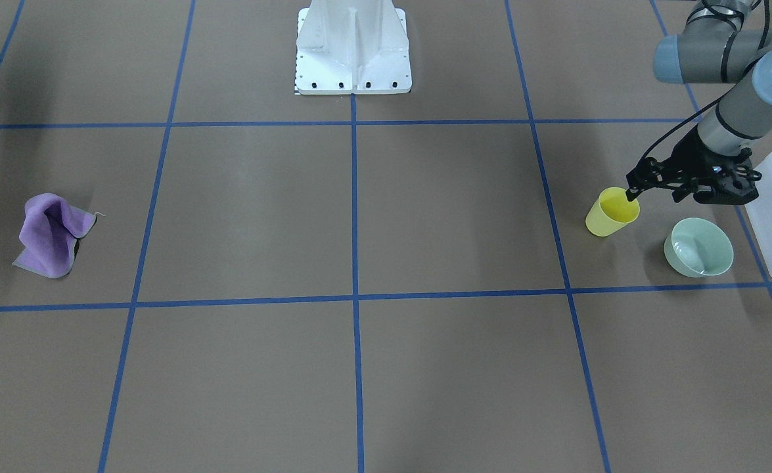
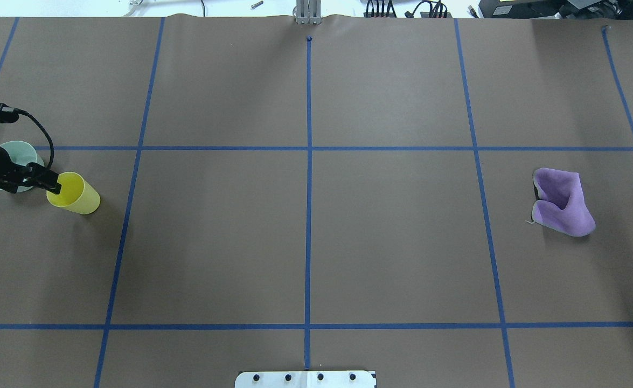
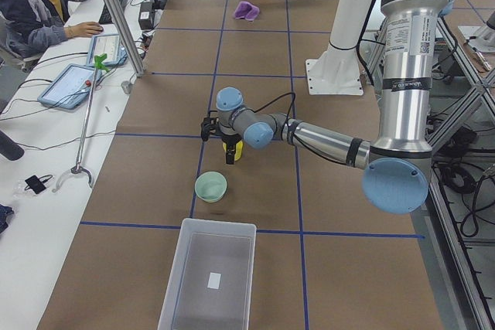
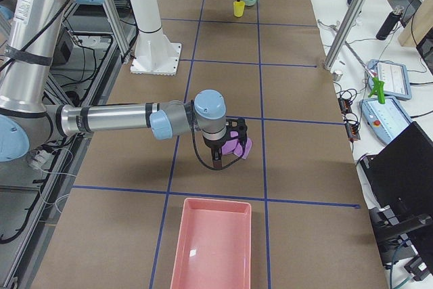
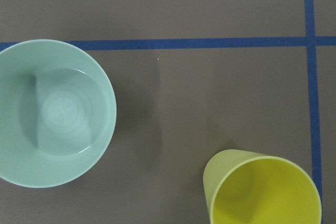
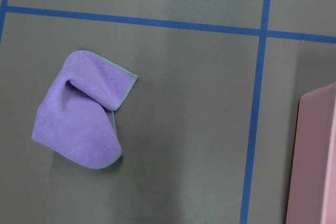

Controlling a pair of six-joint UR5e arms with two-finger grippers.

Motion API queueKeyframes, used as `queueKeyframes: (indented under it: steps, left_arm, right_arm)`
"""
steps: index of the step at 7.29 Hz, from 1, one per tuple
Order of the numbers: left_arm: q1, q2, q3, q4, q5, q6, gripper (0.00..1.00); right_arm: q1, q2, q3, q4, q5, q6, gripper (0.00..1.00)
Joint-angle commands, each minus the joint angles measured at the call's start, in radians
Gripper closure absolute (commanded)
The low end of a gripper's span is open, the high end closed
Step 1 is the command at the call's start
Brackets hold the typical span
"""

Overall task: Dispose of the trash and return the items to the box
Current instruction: 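Grasp the yellow cup rim with the left gripper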

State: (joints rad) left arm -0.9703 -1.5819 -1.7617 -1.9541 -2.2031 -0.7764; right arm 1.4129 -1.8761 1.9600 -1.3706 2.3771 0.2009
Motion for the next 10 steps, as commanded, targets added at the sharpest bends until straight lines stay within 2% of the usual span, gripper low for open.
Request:
queueKeyframes:
  steps: [1, 2, 3, 4, 6, 8, 10]
  left_arm:
    - [0.010, -0.030, 0.034, 0.000, 0.005, -0.004, 0.13]
    - [0.013, -0.030, 0.036, -0.002, 0.005, -0.018, 0.45]
    - [0.019, -0.030, 0.036, -0.002, 0.005, -0.024, 0.86]
    - [0.027, -0.038, 0.037, -0.002, 0.003, -0.032, 1.00]
    - [0.027, -0.071, 0.034, 0.003, -0.003, -0.092, 1.00]
    - [0.022, -0.079, -0.030, 0.033, -0.009, -0.109, 1.00]
    - [-0.017, -0.082, -0.143, 0.200, -0.082, -0.092, 1.00]
  right_arm:
    - [0.000, 0.000, -0.001, 0.001, 0.001, 0.000, 0.00]
    - [0.000, 0.000, -0.004, 0.001, 0.002, 0.000, 0.00]
    - [0.000, 0.000, -0.006, 0.001, 0.001, 0.000, 0.00]
    - [-0.002, 0.000, -0.007, 0.001, 0.001, -0.002, 0.00]
    - [-0.020, 0.024, -0.022, 0.002, -0.003, 0.002, 0.00]
    - [-0.083, 0.135, -0.100, 0.004, -0.004, 0.018, 0.00]
    - [-0.194, 0.207, -0.148, 0.091, -0.021, 0.182, 0.00]
